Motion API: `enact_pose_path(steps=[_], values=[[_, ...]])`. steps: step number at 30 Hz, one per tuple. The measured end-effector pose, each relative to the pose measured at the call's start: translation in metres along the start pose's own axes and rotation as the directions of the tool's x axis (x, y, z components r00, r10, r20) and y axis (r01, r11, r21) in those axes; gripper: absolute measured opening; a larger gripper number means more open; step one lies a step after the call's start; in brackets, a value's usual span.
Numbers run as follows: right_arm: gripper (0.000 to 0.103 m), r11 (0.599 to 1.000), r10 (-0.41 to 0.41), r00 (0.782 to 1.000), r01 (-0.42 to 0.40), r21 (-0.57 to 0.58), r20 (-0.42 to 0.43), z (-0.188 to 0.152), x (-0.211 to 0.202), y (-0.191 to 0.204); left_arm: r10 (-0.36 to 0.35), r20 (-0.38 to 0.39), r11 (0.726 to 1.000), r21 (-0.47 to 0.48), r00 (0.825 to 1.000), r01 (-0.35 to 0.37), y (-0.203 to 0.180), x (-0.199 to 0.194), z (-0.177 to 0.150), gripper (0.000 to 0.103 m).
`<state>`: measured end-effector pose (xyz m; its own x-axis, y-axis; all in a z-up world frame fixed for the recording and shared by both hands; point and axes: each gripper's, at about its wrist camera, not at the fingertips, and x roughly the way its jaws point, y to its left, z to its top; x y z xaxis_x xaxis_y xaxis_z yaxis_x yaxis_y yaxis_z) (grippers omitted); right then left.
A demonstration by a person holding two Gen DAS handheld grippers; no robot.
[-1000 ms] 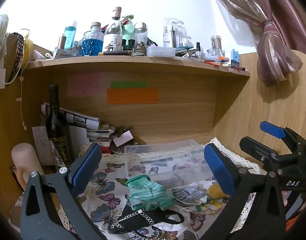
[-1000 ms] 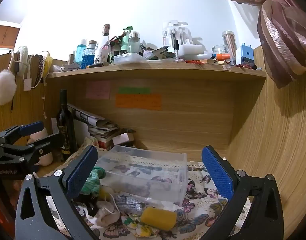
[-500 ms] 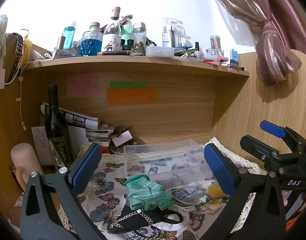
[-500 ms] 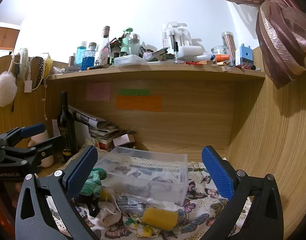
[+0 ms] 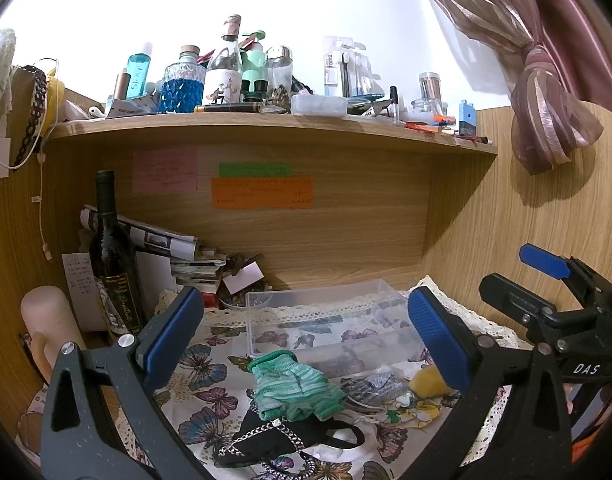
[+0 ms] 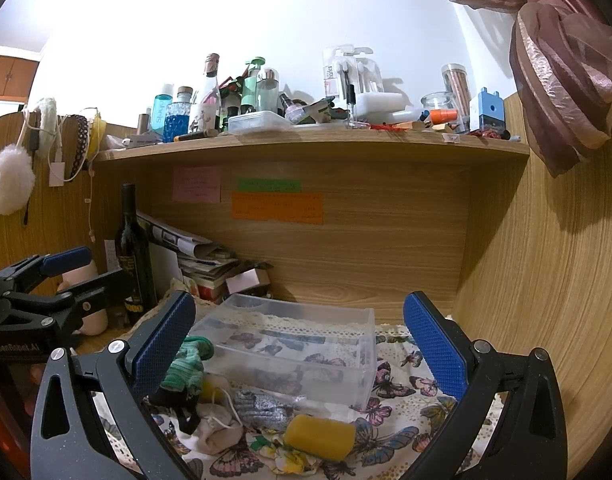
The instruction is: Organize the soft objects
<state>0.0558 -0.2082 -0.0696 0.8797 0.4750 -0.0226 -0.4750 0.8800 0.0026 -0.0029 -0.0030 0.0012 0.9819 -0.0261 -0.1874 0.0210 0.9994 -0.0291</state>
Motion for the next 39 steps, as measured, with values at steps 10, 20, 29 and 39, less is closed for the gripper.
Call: enact_pose_path(steps=[10, 20, 29, 39], values=[[0.103, 1.0, 0.0, 1.0, 0.0, 0.002, 0.004, 0.003, -0.0023, 0.0008, 0.001, 0.002, 1.0, -0.002, 1.0, -0.001, -0.0009, 0.0001, 0.0008, 0.103], [0.103, 1.0, -0.002, 1.0, 0.002, -0.001, 0.012, 0.0067, -0.0054, 0.0023, 0.001, 0.003, 1.0, 0.001, 1.0, -0.001, -0.0014, 0.0005, 0.0011, 0.103], [0.103, 1.0, -0.002, 1.0, 0.002, 0.003, 0.013, 0.0051, -0.0055, 0.0019, 0.0, 0.002, 1.0, 0.0, 1.0, 0.0, -0.0017, 0.0006, 0.0025, 0.103], [0.103, 1.0, 0.0, 1.0, 0.0, 0.007, 0.012, 0.0045, -0.0055, 0.0002, -0.008, 0.001, 1.0, -0.008, 1.0, 0.008, -0.0011, 0.0003, 0.0041, 0.103]])
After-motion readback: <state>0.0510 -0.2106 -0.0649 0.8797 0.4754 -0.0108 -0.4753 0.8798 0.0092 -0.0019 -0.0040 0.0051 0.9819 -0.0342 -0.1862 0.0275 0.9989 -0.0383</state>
